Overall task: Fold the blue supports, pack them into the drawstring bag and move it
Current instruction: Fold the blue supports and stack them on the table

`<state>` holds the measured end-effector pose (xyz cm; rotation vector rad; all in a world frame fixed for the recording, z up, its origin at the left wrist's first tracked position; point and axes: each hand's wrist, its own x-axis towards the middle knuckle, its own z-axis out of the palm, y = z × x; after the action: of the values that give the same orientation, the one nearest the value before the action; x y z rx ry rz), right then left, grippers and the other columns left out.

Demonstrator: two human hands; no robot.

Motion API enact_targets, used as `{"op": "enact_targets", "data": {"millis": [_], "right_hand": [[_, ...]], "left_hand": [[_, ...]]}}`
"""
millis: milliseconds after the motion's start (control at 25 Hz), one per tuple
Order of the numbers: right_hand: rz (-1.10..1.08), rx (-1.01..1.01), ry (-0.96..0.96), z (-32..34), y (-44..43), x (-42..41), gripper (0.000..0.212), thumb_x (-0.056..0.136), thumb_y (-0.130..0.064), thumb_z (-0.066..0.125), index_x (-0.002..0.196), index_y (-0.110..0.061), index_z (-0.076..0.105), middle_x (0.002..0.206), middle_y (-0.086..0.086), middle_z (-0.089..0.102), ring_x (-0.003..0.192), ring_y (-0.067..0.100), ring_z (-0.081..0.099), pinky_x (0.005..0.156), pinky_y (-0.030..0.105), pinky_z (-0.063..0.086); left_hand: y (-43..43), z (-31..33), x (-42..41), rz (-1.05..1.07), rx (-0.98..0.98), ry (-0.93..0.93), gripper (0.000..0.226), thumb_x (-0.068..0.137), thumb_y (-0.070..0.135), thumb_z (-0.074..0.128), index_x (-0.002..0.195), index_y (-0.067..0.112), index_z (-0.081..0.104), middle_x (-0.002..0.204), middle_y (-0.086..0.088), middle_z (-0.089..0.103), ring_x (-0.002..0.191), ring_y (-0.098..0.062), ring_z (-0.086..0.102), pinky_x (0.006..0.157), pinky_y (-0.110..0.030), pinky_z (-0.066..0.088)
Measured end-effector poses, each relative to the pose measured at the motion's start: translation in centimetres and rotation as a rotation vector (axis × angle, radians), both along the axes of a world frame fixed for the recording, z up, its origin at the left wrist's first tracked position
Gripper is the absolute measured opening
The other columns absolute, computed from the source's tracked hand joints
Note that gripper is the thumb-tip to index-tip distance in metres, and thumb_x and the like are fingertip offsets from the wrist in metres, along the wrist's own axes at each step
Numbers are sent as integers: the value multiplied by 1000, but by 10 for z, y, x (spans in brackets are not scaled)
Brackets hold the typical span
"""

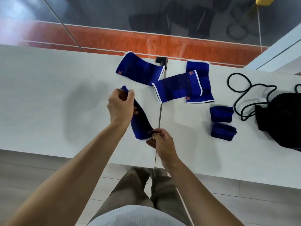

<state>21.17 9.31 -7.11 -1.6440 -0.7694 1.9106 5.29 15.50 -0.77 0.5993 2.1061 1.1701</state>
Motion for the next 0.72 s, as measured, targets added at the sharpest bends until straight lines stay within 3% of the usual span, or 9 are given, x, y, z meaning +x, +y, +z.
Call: {"op": "enact_targets", "data": {"millis": [80, 200, 320, 400, 520, 640, 720], "right_hand": [[78, 25, -76, -2, 1, -1, 11, 98, -12, 53, 104, -12, 61, 101, 4, 71, 95, 25, 70, 83, 31, 59], [326, 289, -460, -13, 4, 12, 11, 98, -27, 57, 107, -22, 55, 100, -8, 64, 91, 12, 63, 73, 21, 51], [431, 555, -721, -23, 32, 22, 22, 93, -23, 61, 114, -18, 56, 105, 1, 62, 94, 19, 59, 82, 35, 53], [517, 706, -888, -29, 70, 23, 28, 89, -23, 63, 116, -17, 57, 109, 5, 63, 98, 26, 59, 86, 40, 48], [580, 853, -1065, -29, 128, 13, 41, 84, -35, 67, 120, -18, 55, 116, 4, 61, 107, 29, 55, 93, 42, 40], [788, 812, -1210, -38, 161, -1, 60, 81, -46, 69, 129, -17, 49, 128, 4, 54, 115, 30, 51, 95, 45, 37], [891, 813, -1293, -46, 169, -4, 54, 87, -40, 66, 131, -16, 47, 128, 6, 54, 114, 31, 52, 95, 45, 37]], "left_hand": [[4, -10, -3, -223, 0, 49, 20, 96, 37, 62, 101, 18, 62, 92, -1, 70, 68, -20, 71, 60, -29, 59], [-18, -57, -9, -646, -242, 389, 22, 98, 28, 58, 118, 22, 60, 120, -1, 60, 102, -26, 59, 87, -33, 48], [-56, -90, -11, -877, -422, 660, 53, 93, 33, 64, 142, 23, 46, 149, -6, 42, 130, -34, 43, 108, -44, 38], [-68, -99, -9, -909, -426, 730, 68, 91, 41, 66, 149, 25, 36, 158, -6, 32, 142, -32, 32, 114, -48, 33], [-66, -104, -7, -864, -444, 737, 73, 91, 44, 65, 152, 27, 30, 162, -5, 27, 148, -31, 24, 118, -48, 29], [-61, -106, -7, -835, -463, 698, 74, 91, 44, 64, 153, 27, 28, 163, -5, 25, 149, -31, 22, 119, -47, 28], [-61, -107, -6, -834, -451, 683, 75, 92, 44, 63, 155, 26, 27, 164, -5, 22, 149, -30, 21, 119, -46, 27]]}}
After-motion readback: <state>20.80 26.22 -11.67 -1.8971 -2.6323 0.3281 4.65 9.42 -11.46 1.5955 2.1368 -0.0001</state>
